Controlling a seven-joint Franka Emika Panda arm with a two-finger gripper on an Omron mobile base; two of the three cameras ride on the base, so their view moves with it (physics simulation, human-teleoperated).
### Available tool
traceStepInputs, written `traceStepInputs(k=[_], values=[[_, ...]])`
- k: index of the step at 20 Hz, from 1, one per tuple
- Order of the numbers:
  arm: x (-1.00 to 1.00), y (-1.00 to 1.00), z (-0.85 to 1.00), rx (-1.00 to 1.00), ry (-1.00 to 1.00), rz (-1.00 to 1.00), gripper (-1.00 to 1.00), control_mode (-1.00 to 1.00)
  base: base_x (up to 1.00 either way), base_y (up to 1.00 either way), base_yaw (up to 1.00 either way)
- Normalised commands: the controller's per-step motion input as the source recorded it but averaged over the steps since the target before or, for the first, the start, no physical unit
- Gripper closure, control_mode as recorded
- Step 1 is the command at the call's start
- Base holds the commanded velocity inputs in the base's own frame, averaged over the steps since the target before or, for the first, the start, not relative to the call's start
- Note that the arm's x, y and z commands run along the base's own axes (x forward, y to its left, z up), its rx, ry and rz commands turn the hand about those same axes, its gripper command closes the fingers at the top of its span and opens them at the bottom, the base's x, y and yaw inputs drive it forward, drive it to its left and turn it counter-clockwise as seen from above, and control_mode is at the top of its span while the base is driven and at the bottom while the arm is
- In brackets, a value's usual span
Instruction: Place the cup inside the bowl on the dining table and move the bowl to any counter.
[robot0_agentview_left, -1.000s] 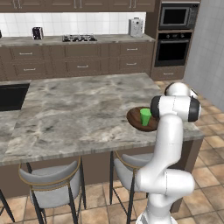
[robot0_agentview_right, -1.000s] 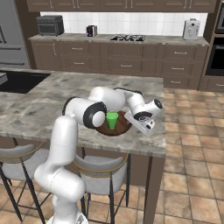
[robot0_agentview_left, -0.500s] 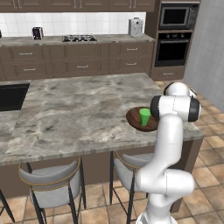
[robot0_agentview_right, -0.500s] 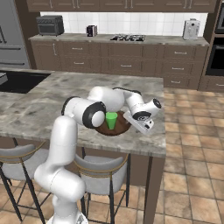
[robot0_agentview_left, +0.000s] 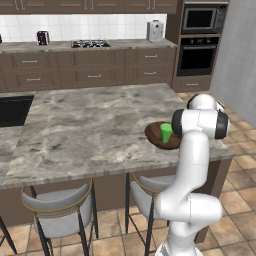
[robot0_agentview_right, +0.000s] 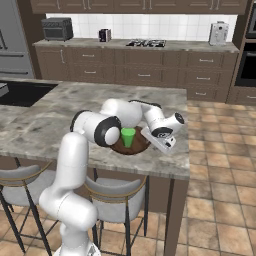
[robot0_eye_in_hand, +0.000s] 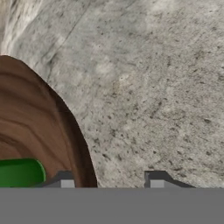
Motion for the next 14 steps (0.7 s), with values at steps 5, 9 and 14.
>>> traceStepInputs(k=[5, 9, 14], values=[[-0.08, 0.0, 0.0, 0.0, 0.0, 0.0, 1.0, -1.0, 0.0, 0.0, 0.0], [-0.29, 0.0, 0.02, 0.0, 0.0, 0.0, 1.0, -1.0, 0.0, 0.0, 0.0], [-0.36, 0.0, 0.09, 0.0, 0.0, 0.0, 1.0, -1.0, 0.0, 0.0, 0.0]])
